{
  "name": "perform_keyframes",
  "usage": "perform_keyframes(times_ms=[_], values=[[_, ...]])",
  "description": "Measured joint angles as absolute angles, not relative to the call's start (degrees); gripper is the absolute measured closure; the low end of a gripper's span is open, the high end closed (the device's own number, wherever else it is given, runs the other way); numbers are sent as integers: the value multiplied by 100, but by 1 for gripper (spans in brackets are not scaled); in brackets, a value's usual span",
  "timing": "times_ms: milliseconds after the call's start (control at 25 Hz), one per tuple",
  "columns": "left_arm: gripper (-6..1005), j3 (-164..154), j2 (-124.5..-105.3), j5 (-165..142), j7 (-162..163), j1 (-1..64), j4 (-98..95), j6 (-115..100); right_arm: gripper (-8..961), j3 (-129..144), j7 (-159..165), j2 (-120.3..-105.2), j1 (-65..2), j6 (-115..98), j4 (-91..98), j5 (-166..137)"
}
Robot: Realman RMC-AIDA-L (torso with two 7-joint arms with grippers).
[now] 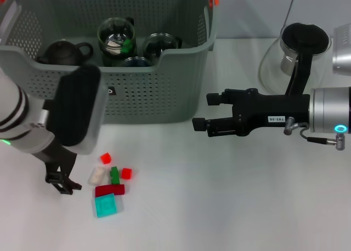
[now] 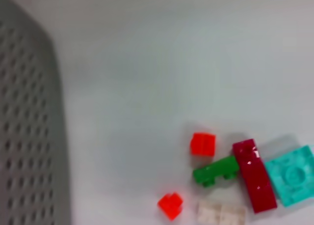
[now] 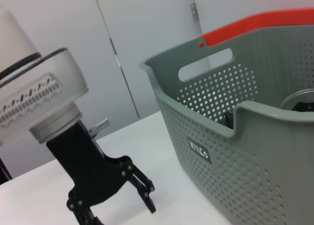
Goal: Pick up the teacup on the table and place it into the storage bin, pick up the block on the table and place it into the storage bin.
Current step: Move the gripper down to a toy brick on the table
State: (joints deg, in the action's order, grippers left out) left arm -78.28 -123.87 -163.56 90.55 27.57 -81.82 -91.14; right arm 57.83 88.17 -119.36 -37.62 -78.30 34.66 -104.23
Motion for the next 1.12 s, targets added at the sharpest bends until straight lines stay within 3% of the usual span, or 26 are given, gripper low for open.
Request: perform_keyframes(times_ms=[1120], values=[[166,-8747,-12147,-16391,8735,3429,-7212,-8948,38,5783,8827,-11986,-3764,-7774,3467,-10423]])
